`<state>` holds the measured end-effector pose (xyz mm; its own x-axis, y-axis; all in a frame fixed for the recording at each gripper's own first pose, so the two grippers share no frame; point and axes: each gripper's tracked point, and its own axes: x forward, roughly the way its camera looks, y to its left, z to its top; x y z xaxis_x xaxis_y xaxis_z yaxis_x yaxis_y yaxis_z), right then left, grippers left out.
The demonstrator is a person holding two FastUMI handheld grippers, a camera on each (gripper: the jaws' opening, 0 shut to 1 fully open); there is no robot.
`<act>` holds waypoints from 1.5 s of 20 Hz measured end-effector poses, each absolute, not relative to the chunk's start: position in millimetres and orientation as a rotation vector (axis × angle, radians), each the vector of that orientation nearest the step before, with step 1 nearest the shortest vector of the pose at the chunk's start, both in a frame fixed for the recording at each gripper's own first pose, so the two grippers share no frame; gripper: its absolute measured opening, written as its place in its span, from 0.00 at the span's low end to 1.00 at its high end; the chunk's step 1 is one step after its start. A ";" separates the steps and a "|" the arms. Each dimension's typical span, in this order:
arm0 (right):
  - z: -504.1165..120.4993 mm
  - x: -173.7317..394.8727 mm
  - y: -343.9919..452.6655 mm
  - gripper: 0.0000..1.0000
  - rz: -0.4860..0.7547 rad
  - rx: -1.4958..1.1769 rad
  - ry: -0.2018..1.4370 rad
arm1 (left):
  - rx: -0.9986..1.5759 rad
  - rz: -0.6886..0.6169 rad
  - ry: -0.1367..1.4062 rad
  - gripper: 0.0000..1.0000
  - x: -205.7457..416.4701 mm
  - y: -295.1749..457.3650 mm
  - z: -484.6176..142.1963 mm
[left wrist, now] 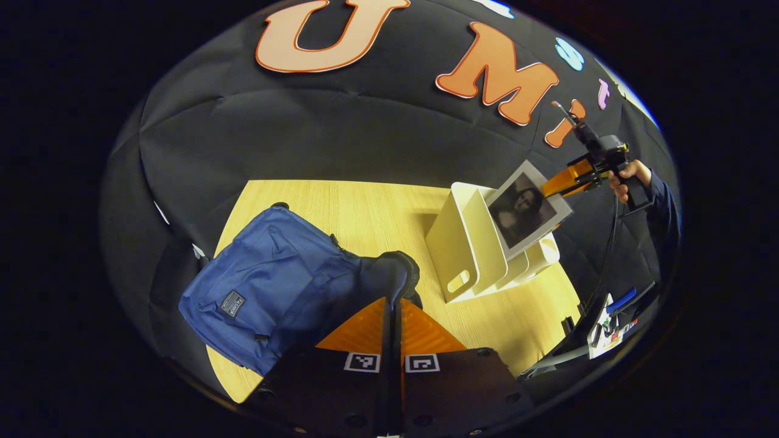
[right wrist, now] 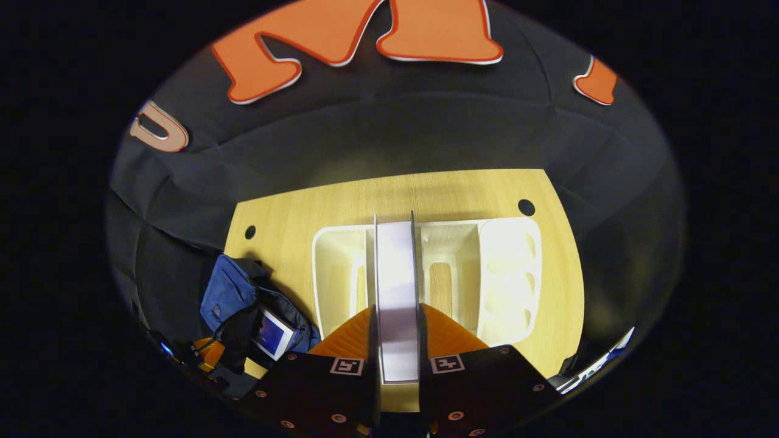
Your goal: Open the schoolbag, grab two books from the bookshelf and put them into the schoolbag.
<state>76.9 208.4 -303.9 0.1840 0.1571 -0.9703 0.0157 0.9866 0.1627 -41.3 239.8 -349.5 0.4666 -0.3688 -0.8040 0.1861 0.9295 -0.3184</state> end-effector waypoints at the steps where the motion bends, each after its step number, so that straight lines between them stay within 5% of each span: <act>1: -293.6 76.1 204.5 0.25 0.099 0.159 1.364 | -0.191 -0.342 1.029 0.01 -40.2 240.1 -348.1; 13: -202.7 55.8 188.8 0.25 0.169 0.381 1.211 | -0.156 -0.325 1.018 0.01 -35.8 243.8 -339.5; 30: -224.3 -24.1 270.9 0.25 0.422 0.690 1.209 | -0.127 -0.291 1.001 0.01 -19.3 246.9 -321.4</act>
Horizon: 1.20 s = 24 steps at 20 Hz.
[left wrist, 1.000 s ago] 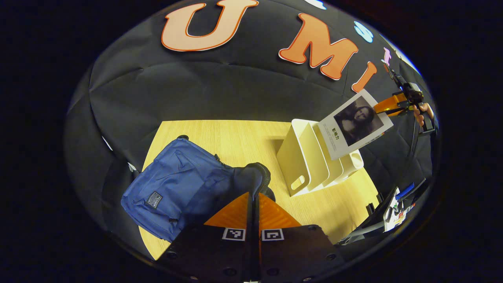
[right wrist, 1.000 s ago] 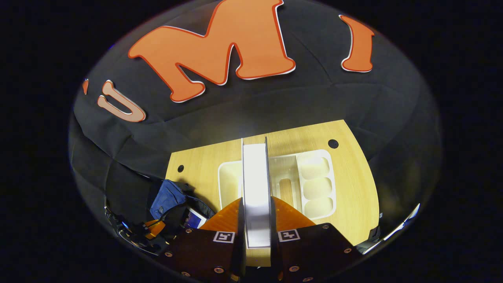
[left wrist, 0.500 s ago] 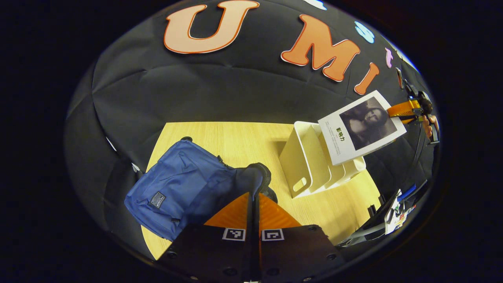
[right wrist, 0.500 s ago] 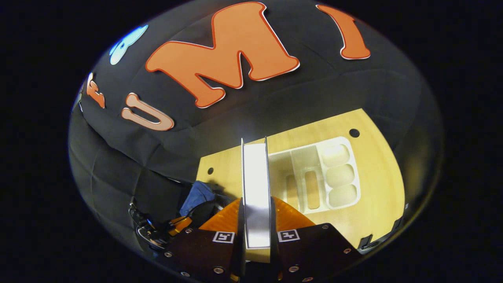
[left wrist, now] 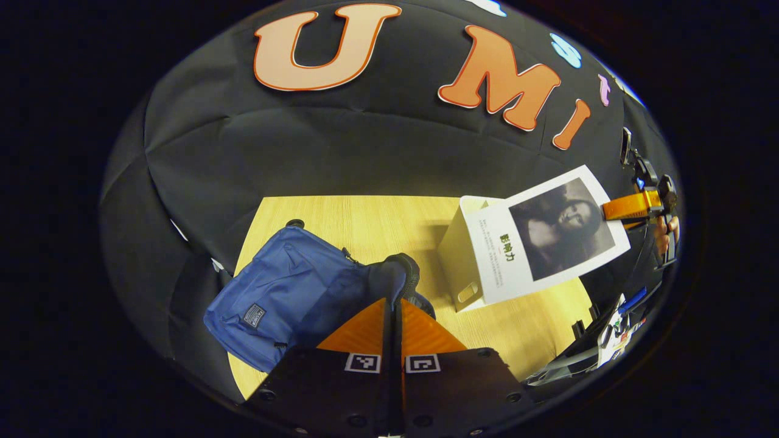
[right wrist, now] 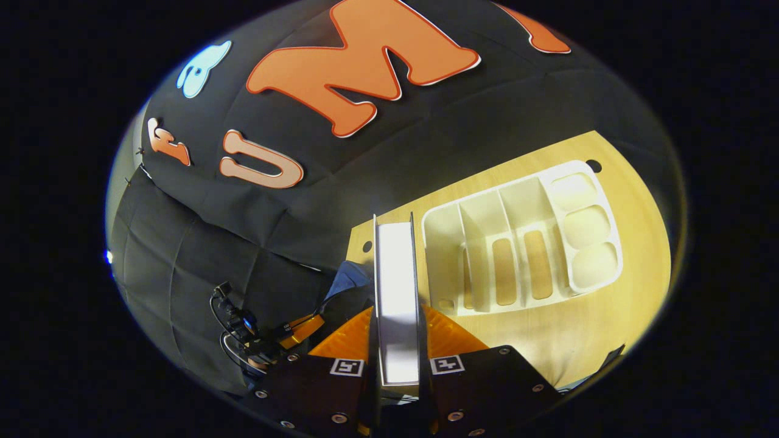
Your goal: Open the schoolbag, grab two books from the bookshelf and put them into the schoolbag.
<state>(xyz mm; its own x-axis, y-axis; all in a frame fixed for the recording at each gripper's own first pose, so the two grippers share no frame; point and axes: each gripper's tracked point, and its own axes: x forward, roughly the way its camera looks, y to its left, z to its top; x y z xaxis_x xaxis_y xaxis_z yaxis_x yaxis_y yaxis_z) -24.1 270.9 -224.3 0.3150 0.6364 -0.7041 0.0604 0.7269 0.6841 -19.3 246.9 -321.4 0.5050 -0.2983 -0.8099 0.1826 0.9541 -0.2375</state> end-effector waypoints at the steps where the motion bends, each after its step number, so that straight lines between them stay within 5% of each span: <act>1: -227.9 -29.0 278.1 0.25 0.430 0.696 1.212 | -0.122 -0.291 0.999 0.01 -17.6 247.3 -319.5; 10: -257.3 -71.7 354.3 0.25 0.464 0.856 1.252 | -0.106 -0.260 0.977 0.01 -0.5 258.8 -306.7; 24: -302.0 -111.6 459.0 0.24 0.348 0.899 1.303 | -0.134 -0.256 0.966 0.01 7.8 258.2 -297.1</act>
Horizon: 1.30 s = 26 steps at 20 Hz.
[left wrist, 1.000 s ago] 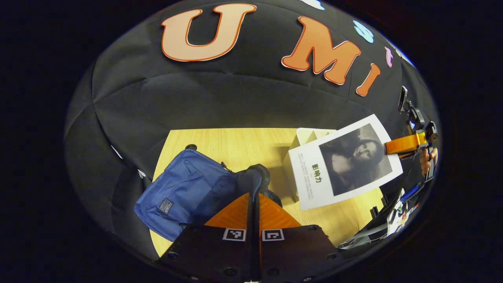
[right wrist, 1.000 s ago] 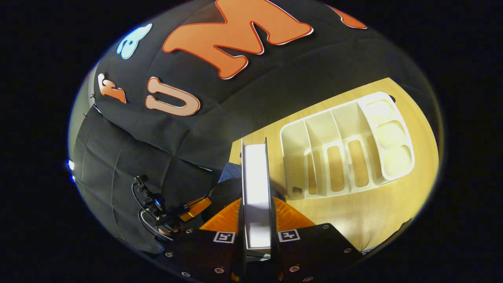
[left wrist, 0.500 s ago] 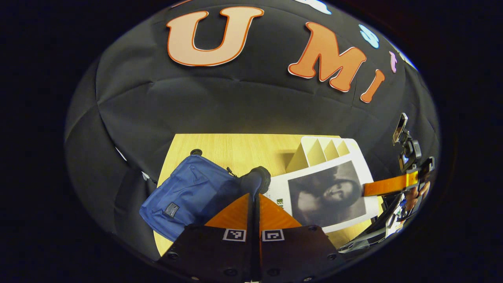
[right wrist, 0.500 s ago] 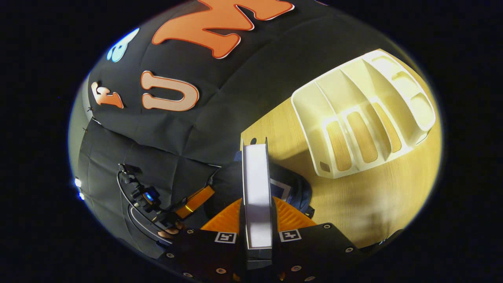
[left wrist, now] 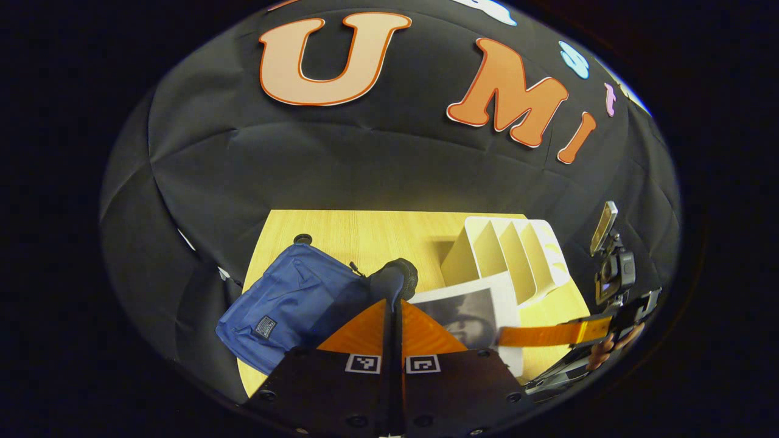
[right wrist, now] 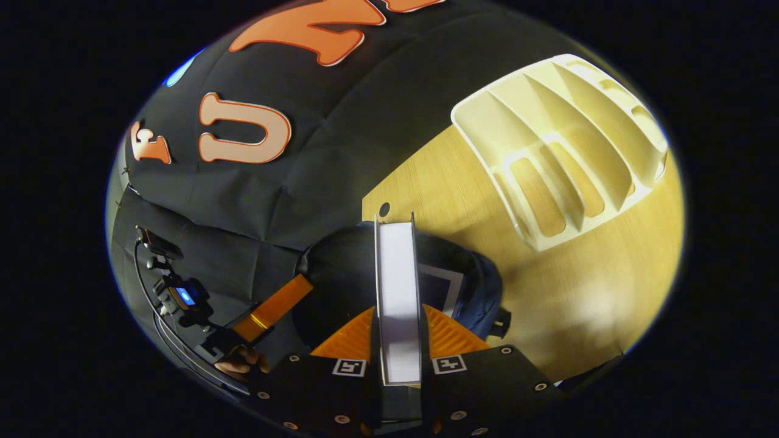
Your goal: Open the schoolbag, grab two books from the bookshelf and put them into the schoolbag.
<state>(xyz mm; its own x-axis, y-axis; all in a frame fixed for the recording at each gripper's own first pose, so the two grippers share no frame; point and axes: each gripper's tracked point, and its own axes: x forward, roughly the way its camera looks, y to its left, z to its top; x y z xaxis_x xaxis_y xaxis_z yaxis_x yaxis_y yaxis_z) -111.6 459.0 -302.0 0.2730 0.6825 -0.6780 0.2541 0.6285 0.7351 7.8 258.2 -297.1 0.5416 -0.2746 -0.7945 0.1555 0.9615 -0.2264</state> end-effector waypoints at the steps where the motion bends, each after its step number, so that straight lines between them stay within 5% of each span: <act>1: -306.7 -113.2 467.2 0.25 0.342 0.903 1.310 | -0.133 -0.257 0.964 0.01 7.1 258.8 -296.1; 14: -341.3 -110.5 531.9 0.25 0.265 0.948 1.297 | -0.107 -0.312 0.972 0.01 -1.8 254.2 -289.6; 26: -359.6 -113.4 570.1 0.27 0.338 0.981 1.339 | -0.043 -0.413 0.976 0.01 -6.0 233.3 -292.1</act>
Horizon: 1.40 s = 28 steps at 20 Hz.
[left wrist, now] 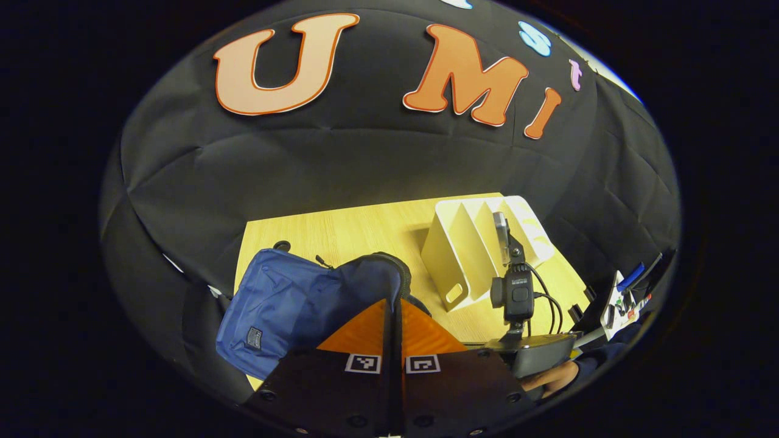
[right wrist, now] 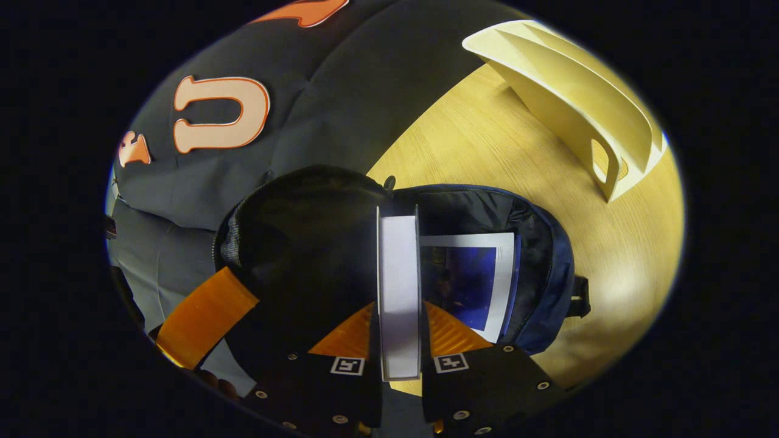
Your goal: Open the schoolbag, grab two books from the bookshelf and put them into the schoolbag.
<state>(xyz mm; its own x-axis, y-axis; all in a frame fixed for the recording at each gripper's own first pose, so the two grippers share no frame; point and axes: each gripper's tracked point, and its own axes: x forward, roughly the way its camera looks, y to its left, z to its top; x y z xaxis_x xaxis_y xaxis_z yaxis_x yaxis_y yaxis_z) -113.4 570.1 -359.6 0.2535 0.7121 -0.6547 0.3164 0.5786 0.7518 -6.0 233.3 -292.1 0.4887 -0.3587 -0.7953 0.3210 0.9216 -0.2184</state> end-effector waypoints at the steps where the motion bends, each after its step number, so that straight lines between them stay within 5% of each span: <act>1: -362.7 -113.6 572.0 0.27 0.342 0.979 1.342 | -0.044 -0.416 0.975 0.01 -6.0 232.7 -292.8; 7: -378.6 -115.4 569.0 0.41 0.333 0.934 1.379 | -0.131 -0.389 0.991 0.01 -7.7 237.4 -304.0; 8: -377.0 -113.5 566.8 0.63 0.334 0.935 1.371 | -0.134 -0.381 0.988 0.01 -6.4 238.9 -303.8; 9: -377.5 -115.5 562.8 0.48 0.335 0.929 1.382 | -0.146 -0.376 0.989 0.01 -6.7 239.8 -304.7; 14: -348.3 -100.9 551.7 0.79 0.371 0.982 1.320 | -0.194 -0.328 1.007 0.01 -10.6 247.7 -314.3; 18: -329.4 -83.2 525.0 0.92 0.385 0.882 1.206 | -0.204 -0.318 1.010 0.01 -12.2 243.7 -316.4; 28: -323.2 -42.1 394.7 0.94 0.214 0.728 1.005 | -0.244 -0.294 1.059 0.09 -32.4 207.2 -335.4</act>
